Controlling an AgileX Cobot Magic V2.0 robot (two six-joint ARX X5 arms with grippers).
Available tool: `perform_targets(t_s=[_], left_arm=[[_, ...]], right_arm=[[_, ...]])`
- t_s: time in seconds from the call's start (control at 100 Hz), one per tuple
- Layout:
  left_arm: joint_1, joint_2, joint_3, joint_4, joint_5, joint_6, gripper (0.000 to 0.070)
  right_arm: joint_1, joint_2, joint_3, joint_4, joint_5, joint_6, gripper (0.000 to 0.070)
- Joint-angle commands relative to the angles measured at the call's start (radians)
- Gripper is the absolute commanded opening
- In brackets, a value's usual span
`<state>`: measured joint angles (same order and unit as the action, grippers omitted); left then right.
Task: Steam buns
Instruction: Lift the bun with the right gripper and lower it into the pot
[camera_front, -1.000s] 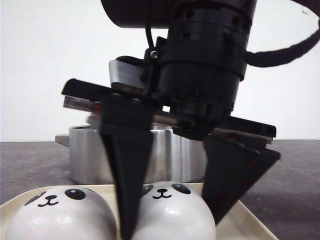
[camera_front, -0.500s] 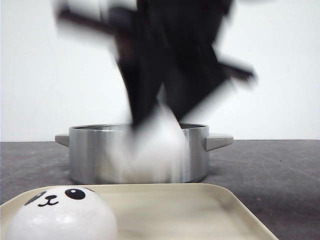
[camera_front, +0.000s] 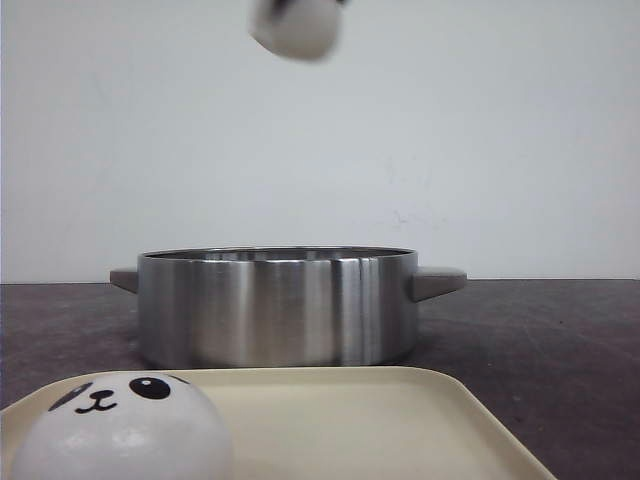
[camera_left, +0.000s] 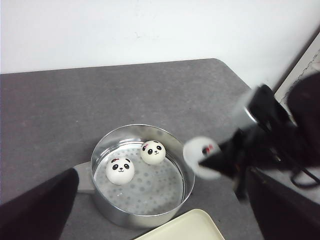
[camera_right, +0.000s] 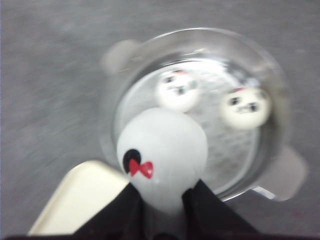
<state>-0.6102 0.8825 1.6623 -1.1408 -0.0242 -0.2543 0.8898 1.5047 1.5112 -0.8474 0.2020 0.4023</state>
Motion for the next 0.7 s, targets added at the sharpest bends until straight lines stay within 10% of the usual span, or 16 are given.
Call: perform_targets(t_s=[0.0,0.36,0.69], left_arm=[[-0.006,0.006,0.018,0.011,-0.004,0.007,0.07],[-0.006,0.006,0.018,0.009,-0.005,-0.001,0.07],[-0.006,0.006,0.018,-0.031,-0.004,-0.002,0.07]], right_arm=[[-0.038,0.043,0.014,0.016,-0.028,-0.039,0.0003],[-0.139,0.241,0.014,0.033,-0.203,-0.055,0.0003],[-0.162,0.387,0.014,0.058,-0.159,-0.047,0.0002]])
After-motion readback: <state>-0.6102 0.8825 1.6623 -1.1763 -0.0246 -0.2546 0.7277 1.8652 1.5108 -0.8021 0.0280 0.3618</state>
